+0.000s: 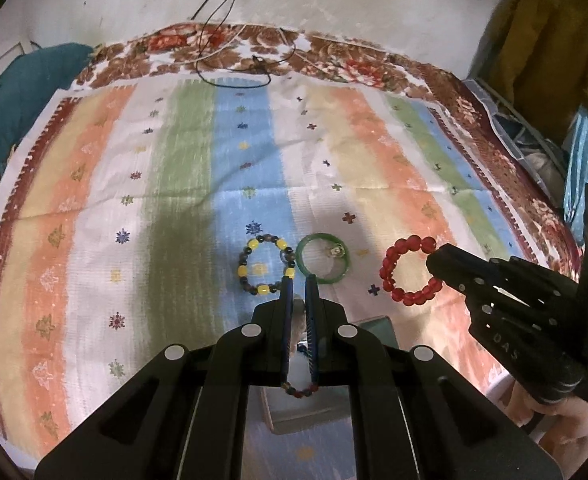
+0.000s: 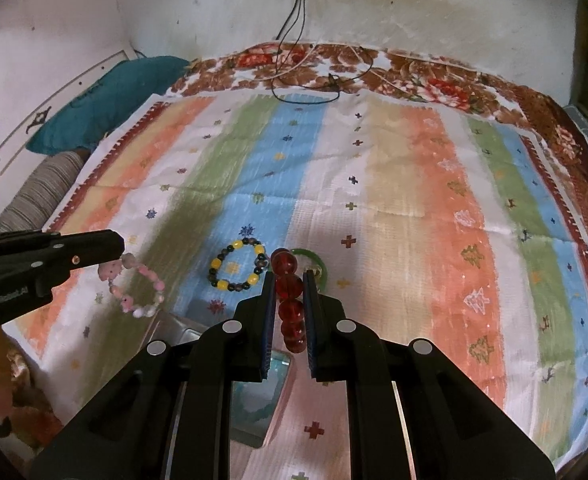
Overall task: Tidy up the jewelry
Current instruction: 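Open both tools over the tin to drop the bracelets, then move both open tools toward the green bangle and yellow-black bracelet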
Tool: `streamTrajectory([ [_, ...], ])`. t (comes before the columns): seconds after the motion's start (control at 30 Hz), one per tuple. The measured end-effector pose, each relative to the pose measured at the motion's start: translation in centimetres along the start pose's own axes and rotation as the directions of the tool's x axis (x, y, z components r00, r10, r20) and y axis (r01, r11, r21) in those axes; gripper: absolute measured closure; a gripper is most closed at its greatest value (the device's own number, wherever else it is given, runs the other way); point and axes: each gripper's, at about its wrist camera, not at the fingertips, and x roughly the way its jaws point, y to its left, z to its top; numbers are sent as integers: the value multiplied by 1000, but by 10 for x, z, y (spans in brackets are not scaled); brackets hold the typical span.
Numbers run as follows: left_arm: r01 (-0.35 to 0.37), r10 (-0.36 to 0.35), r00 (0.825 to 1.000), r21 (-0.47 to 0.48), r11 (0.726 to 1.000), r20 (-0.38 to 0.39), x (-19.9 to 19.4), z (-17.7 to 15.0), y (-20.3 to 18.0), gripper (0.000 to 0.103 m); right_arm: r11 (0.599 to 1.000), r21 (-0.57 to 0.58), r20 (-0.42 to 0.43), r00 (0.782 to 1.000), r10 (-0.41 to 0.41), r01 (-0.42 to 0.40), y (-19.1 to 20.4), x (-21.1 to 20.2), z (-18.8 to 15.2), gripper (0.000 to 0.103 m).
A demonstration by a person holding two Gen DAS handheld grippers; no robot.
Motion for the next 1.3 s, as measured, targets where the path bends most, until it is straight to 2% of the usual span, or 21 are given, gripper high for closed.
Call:
streamTrajectory([
  [0.57, 5, -6, 1000, 47, 999, 24, -22, -34, -24, 97, 999, -18, 31, 998, 46, -45, 16, -32, -27, 89],
  [0.87, 6, -8, 1000, 53, 999, 28, -27, -47, -30, 97, 996, -58, 16, 997, 75, -74, 32, -36, -40, 89],
  [0.9, 1, -3, 1000, 50, 999, 24, -26, -48, -30, 97, 995, -70, 14, 997, 77, -76, 34, -36, -41, 88],
  [0.93, -8, 7, 1000, 40, 999, 20, -25, -49, -29, 96, 994, -79, 13, 997, 71, -69, 36, -35, -41, 83],
  [0.97, -25, 24, 1000, 29, 999, 20, -25, -49, -28, 90, 995, -77, 17, 998, 60, -59, 35, -35, -41, 76],
  [1.0, -48, 48, 999, 19, 999, 24, -25, -49, -25, 80, 996, -70, 23, 998, 50, -49, 34, -36, -41, 64],
  [1.07, -72, 72, 997, 0, 997, 35, -26, -47, -20, 70, 999, -39, 29, 999, 32, -31, 28, -36, -39, 62],
  [1.13, -82, 83, 996, -29, 996, 34, -26, -43, -12, 67, 1000, -13, 21, 1000, 18, -17, 20, -34, -38, 59],
  [1.2, -85, 86, 996, -52, 995, 31, -25, -40, -6, 55, 1000, 8, 10, 1000, 10, -10, 15, -31, -38, 54],
  [1.27, -87, 89, 996, -63, 994, 30, -24, -37, -3, 53, 999, 31, -1, 1000, 8, -8, 10, -28, -37, 51],
  [1.3, -88, 90, 996, -72, 993, 25, -22, -36, 0, 48, 999, 39, -4, 1000, 7, -7, 8, -27, -36, 50],
])
